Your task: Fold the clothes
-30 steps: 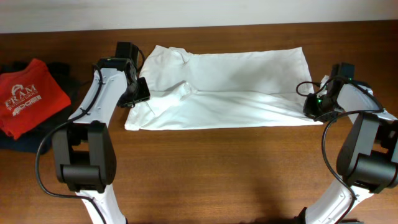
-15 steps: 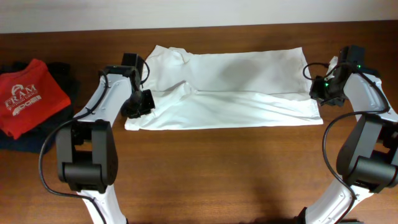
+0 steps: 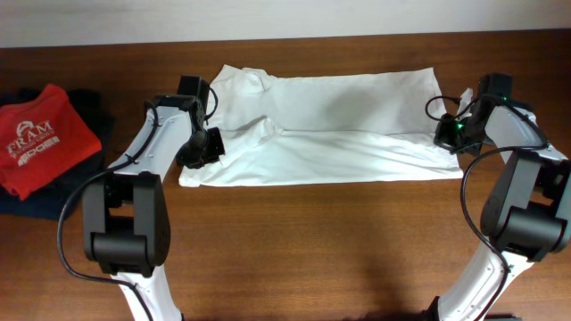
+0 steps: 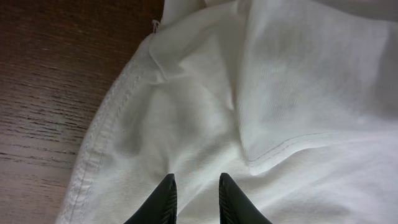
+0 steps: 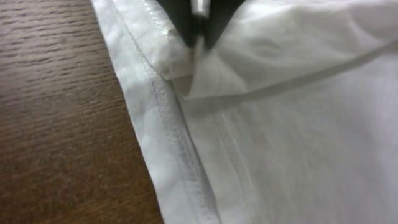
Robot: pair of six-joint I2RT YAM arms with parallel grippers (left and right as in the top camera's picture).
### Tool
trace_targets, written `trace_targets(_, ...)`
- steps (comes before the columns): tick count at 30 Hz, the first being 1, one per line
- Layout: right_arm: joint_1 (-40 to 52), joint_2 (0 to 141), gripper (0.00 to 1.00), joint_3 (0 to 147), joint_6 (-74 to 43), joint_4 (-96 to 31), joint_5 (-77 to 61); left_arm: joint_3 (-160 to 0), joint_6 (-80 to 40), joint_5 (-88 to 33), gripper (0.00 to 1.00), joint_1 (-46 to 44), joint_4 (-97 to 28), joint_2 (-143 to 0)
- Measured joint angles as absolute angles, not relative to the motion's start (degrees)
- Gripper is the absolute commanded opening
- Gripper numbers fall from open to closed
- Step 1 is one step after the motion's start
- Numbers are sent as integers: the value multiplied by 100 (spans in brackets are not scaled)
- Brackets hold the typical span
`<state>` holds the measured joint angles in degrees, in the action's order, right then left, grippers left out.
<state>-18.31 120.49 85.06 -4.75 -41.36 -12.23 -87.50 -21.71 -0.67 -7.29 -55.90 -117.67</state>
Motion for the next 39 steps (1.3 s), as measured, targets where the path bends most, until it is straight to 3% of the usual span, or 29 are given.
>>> trace_targets(4,-1833,12049,4,8510,-613,-4045,-1240,-8750,-2169,-67,23,-729,-5590,-11767)
trace_targets(7,-1833,12055,34,8925,-749,-3559,-1444,-8750,-2169,-67,23,-729,-5590,-11767)
trace_targets(8,-1833,12055,35,9087,-797,-3363,-1470,-8750,-2171,-67,23,-729,-5588,-11767)
trace_targets(10,-1859,12055,34,9347,-943,-3201,-1516,-8750,-2171,-69,23,-729,-5590,-11767)
trace_targets(13,-1887,12055,18,9373,-1072,-3911,-1520,-8750,-2171,-69,23,-729,-5592,-11767)
trace_targets(17,-1898,12055,18,9314,-801,-4912,-1540,-8750,-2169,69,24,-733,-5544,-11767)
trace_targets(24,-1898,12044,17,8302,-259,-4525,-1555,-8626,-2171,451,23,-733,-5118,-11808)
trace_targets(27,-1907,11944,9,8114,-222,-4416,-1428,-8499,-2169,480,23,-733,-5192,-12090)
trace_targets(30,-1903,11891,8,8108,-244,-4831,-958,-8495,-2171,497,23,-731,-5739,-12090)
trace_targets(34,-1911,11865,7,8068,-489,-5911,-272,-8326,-2171,493,22,-711,-7459,-12186)
trace_targets(39,-1914,11867,8,8016,-934,-6302,110,-8259,-2171,344,20,-694,-7697,-12291)
